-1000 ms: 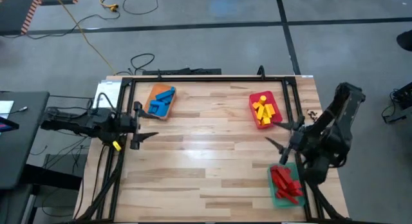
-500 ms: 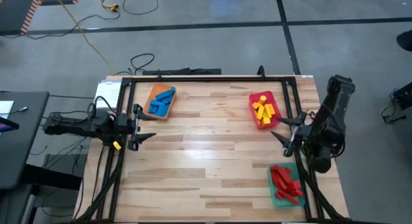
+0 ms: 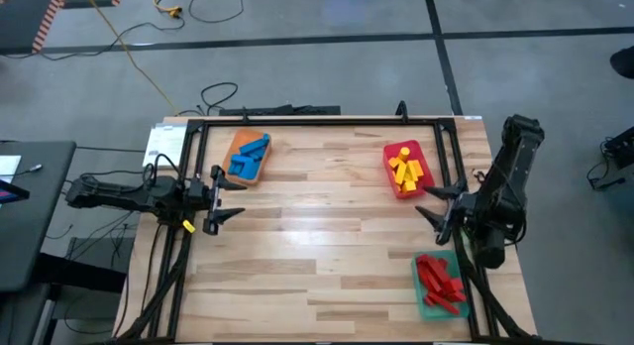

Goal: Sort blocks
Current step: Return to Home Position

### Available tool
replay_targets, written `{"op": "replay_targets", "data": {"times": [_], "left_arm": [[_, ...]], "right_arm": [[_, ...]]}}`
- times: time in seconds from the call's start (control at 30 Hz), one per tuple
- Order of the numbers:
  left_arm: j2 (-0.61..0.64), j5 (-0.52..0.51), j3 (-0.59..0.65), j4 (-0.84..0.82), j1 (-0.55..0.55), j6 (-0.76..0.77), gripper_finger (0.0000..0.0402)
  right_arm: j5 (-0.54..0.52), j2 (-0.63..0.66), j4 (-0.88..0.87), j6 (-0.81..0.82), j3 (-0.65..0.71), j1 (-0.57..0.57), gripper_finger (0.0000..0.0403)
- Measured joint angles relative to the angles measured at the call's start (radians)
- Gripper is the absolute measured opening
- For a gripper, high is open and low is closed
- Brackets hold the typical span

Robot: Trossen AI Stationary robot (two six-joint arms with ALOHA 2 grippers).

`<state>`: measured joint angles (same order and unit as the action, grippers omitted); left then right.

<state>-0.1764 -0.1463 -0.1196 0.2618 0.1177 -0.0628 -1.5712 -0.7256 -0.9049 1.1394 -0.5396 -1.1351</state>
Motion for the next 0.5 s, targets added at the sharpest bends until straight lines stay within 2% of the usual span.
{"op": "replay_targets", "data": {"times": [0.13, 0.23, 0.37, 0.5], "left_arm": [[0.000, 0.000, 0.000, 0.000, -0.001, -0.003, 0.0275], [0.000, 0.000, 0.000, 0.000, -0.011, 0.007, 0.0275], [0.000, 0.000, 0.000, -0.001, -0.020, 0.022, 0.0275], [0.000, 0.000, 0.000, -0.001, -0.023, 0.023, 0.0275]], "right_arm": [[0.057, -0.051, 0.195, -0.095, 0.000, -0.042, 0.0290], [0.158, -0.085, 0.361, -0.145, 0.000, -0.035, 0.0290], [0.389, -0.132, 0.655, -0.258, 0.000, 0.034, 0.0290], [0.704, -0.208, 1.046, -0.473, 0.000, 0.163, 0.0290]]}}
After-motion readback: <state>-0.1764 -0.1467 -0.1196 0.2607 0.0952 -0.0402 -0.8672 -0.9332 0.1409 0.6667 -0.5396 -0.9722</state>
